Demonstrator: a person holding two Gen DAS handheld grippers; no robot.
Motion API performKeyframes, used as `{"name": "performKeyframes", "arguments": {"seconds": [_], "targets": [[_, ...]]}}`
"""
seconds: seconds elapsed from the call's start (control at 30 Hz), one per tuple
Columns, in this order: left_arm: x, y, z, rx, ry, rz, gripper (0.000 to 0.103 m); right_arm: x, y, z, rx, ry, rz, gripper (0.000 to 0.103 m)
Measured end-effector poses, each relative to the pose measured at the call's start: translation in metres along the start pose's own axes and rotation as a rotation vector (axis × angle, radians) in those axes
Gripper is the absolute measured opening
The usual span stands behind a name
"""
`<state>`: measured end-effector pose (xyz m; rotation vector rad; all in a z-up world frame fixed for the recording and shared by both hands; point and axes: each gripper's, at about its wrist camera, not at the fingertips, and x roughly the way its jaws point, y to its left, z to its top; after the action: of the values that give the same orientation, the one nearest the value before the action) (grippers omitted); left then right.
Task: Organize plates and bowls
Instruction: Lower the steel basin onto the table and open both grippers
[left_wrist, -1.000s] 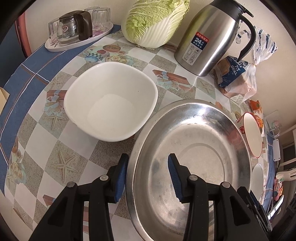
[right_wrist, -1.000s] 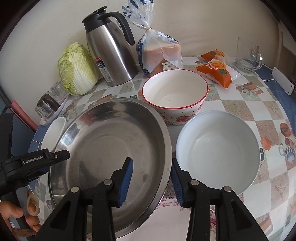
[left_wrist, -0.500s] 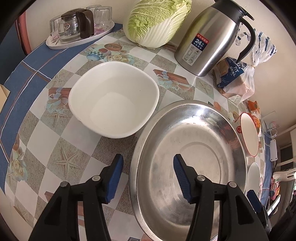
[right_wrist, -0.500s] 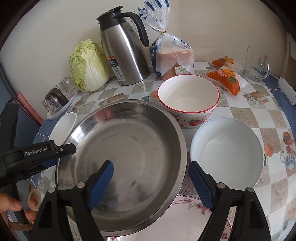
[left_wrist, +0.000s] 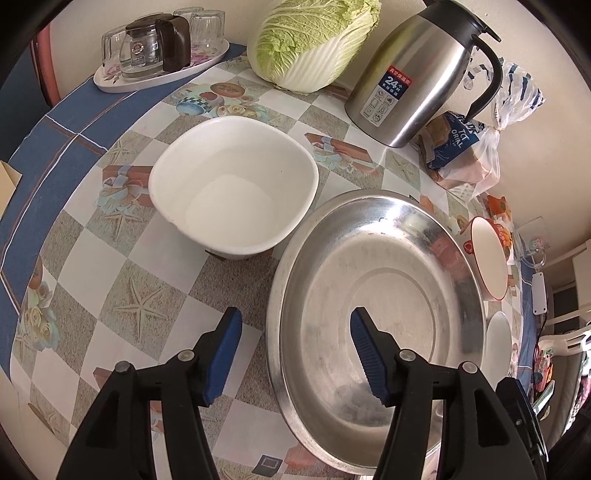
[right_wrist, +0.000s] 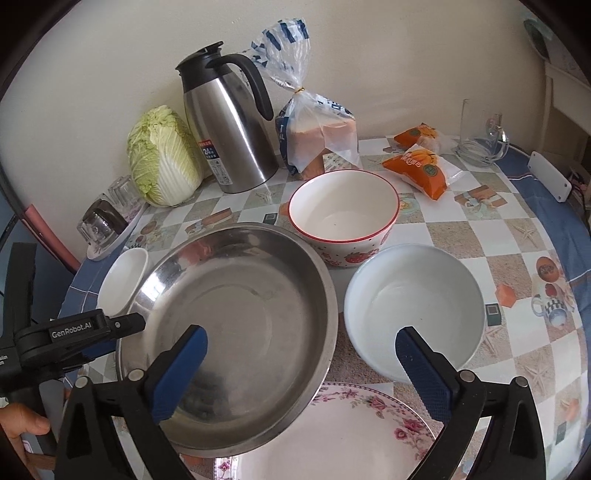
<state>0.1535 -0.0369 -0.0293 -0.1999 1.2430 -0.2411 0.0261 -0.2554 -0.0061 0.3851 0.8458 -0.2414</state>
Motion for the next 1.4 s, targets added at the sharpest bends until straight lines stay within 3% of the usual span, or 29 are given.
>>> {"name": "performKeyframes", "arguments": {"seconds": [0.3, 0.43, 0.5, 0.6, 0.67, 0.77, 0.87, 0.97, 1.07, 1.4], "targets": [[0.005, 0.001, -0.008, -0.002, 0.034, -0.012, 0.062, -0.007, -0.018, -0.015, 0.128, 0.08, 0.1, 0.103], [0.008, 0.002, -0.01, -0.005, 0.04, -0.016, 0.062, -0.01, -0.019, -0.019, 0.161, 0.07, 0.128, 0.099], [0.008, 0.002, -0.01, -0.008, 0.037, -0.024, 0.062, -0.01, -0.019, -0.02, 0.171, 0.063, 0.143, 0.09], [0.008, 0.003, -0.009, -0.017, 0.033, -0.034, 0.062, -0.004, -0.02, -0.022, 0.187, 0.075, 0.157, 0.066], [0.008, 0.004, -0.009, -0.023, 0.029, -0.046, 0.062, 0.002, -0.024, -0.024, 0.213, 0.093, 0.154, 0.043], [0.008, 0.005, -0.009, -0.025, 0.019, -0.062, 0.06, 0.008, -0.031, -0.026, 0.247, 0.111, 0.151, 0.031], [0.008, 0.005, -0.007, -0.028, 0.005, -0.089, 0.049, 0.013, -0.031, -0.027, 0.246, 0.121, 0.135, 0.025], [0.011, 0.005, -0.006, -0.023, -0.001, -0.093, 0.044, 0.017, -0.03, -0.026, 0.239, 0.121, 0.136, 0.024], [0.013, 0.006, -0.004, -0.031, -0.005, -0.103, 0.042, 0.02, -0.027, -0.025, 0.224, 0.12, 0.142, 0.016], [0.016, 0.005, 0.0, -0.03, -0.016, -0.102, 0.042, 0.031, -0.024, -0.02, 0.203, 0.111, 0.132, 0.016]]}}
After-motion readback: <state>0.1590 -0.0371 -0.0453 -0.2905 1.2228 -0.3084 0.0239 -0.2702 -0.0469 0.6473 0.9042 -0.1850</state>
